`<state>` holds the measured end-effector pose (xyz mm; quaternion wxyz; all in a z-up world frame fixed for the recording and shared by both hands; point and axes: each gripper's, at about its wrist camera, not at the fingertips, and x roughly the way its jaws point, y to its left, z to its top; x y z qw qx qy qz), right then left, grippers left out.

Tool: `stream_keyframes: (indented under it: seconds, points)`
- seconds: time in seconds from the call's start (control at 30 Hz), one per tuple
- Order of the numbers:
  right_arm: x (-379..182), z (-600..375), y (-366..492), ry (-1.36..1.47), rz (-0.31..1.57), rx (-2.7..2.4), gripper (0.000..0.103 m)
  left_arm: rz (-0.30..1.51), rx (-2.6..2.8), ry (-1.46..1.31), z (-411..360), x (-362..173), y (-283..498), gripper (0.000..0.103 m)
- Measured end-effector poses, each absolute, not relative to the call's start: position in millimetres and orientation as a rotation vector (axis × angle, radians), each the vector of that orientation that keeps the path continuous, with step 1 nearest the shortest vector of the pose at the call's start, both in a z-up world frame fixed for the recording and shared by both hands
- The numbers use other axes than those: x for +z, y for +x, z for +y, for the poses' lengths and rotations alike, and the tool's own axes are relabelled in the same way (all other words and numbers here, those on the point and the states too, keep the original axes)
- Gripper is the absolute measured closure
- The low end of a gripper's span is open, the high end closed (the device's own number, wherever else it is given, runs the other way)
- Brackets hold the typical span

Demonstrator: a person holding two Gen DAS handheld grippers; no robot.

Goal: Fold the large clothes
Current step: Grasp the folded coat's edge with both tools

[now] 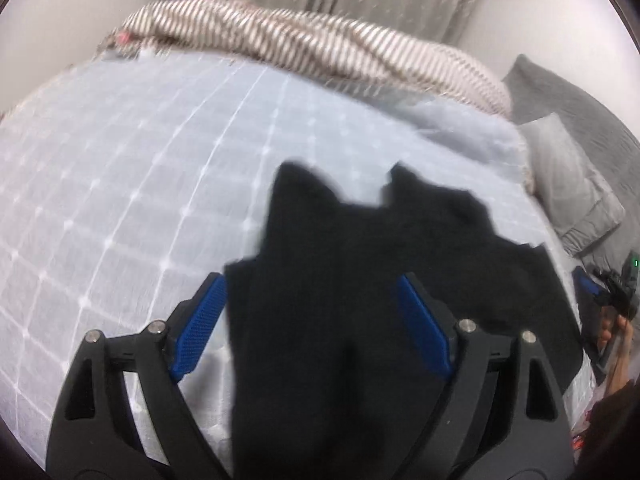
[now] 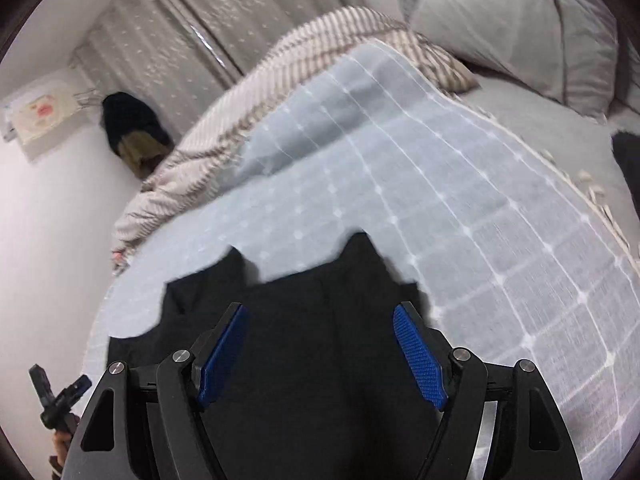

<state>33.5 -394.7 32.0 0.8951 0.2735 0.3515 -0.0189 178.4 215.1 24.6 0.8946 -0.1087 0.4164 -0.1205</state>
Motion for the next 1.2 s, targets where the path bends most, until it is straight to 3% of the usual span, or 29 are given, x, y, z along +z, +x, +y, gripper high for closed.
stream_keyframes:
  seconds: [0.1,0.27,0.37,0.4,0.43,0.47,0.53,0.73,0.83,1.0,1.2]
  points:
    - [10,-392,43,0.541,0.787,-0.082,0.026,0.921,-0.243,-0.285,221,1,193,0.018]
    - [-20,-388,65,0.505,0.845,-0.13,0.031,0.971,-0.231,-0.313,217,-17,218,0.033]
    - [-29,-390,77,0.509,0.828,-0.158,0.048,0.968,-0.244,-0.318,208,-16,229,0.053]
    - [-29,-391,80,0.509,0.81,-0.171,0.059,0.959,-0.246,-0.314,206,-15,231,0.064]
    - [-28,-392,82,0.508,0.798,-0.181,0.08,0.945,-0.249,-0.304,202,-13,232,0.091]
    - [-28,-392,83,0.509,0.787,-0.186,0.089,0.924,-0.256,-0.291,197,-9,232,0.097]
    - [-21,-391,80,0.505,0.74,-0.199,0.096,0.857,-0.266,-0.261,191,6,227,0.097]
    - [24,-375,84,0.373,0.553,-0.214,0.097,0.609,-0.278,-0.265,193,69,219,0.097]
    - [38,-372,107,0.329,0.509,-0.226,0.097,0.567,-0.249,-0.266,196,76,238,0.097]
    - [20,-376,161,0.302,0.587,-0.236,0.097,0.69,-0.185,-0.248,195,29,292,0.096]
    - [-46,-391,198,0.374,0.836,-0.288,0.095,0.922,-0.106,-0.286,199,-48,320,0.092]
